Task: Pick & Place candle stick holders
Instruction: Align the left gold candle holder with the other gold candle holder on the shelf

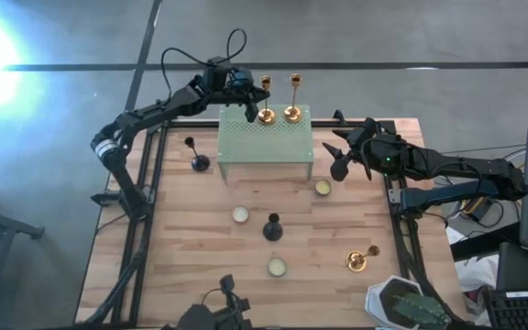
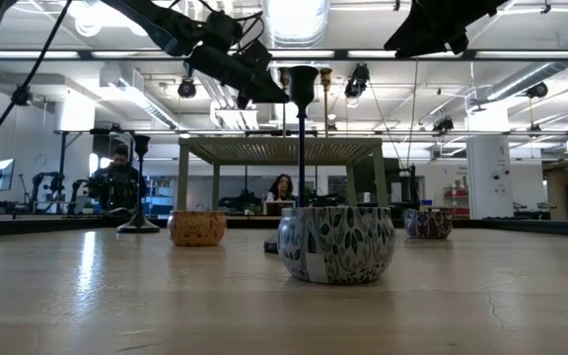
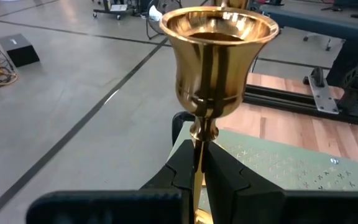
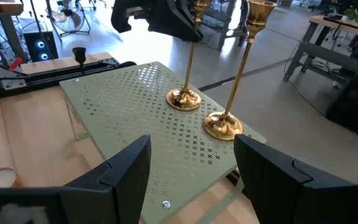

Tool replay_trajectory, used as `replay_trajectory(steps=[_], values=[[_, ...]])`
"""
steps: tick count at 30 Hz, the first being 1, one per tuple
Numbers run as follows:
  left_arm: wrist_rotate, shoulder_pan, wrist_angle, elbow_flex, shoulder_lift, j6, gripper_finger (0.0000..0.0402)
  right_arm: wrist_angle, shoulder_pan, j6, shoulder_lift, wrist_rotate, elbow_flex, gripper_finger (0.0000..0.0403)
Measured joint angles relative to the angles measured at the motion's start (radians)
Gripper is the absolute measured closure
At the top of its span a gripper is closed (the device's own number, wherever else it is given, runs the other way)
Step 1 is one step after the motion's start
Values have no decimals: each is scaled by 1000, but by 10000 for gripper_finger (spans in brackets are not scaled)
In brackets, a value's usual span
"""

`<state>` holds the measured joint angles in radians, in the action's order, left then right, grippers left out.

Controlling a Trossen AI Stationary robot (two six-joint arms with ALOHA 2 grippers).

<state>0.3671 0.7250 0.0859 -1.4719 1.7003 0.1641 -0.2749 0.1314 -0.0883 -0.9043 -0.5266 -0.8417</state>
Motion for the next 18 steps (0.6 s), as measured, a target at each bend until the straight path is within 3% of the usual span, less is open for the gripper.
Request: replay_trajectory(steps=[18], values=[[-48, 0, 28, 3, -15, 44, 367, 1, 0, 1, 0, 1, 0, 179]])
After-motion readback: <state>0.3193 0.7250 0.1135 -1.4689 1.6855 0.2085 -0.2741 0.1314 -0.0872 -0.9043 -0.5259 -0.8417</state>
